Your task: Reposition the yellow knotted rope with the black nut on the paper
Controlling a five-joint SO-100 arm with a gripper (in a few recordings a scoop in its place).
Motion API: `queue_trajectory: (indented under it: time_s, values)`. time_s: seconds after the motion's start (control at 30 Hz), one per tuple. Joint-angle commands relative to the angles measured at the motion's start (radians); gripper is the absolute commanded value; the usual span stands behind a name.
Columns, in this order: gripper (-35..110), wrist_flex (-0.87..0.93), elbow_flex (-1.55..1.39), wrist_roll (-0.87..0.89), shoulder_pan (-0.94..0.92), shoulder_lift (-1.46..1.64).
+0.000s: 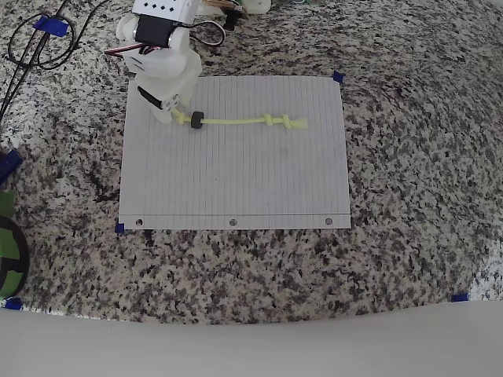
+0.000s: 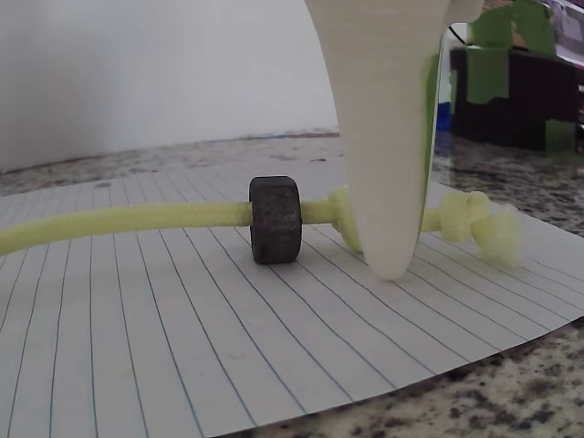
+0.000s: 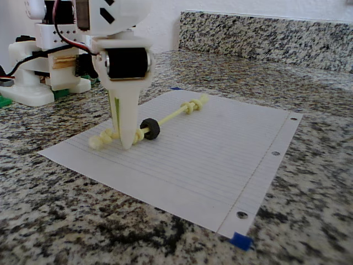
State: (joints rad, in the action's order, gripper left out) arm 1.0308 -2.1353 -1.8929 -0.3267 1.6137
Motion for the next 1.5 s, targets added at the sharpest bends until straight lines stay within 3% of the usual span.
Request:
queue_trajectory:
  time_s: [0.0,0.8,0.97,1.1,1.47]
  values:
    - [46,-0.009,-0.017,0.003,-0.029,0.029]
    - [34,-0.041,-0.015,0.002,-0.064,0.02]
    - [21,-0.041,-0.015,0.0,-0.072,0.017]
    - [3,-0.046,-0.015,0.0,-0.074,0.011]
    - [0,-0.038,-0.014,0.011,-0.106,0.104]
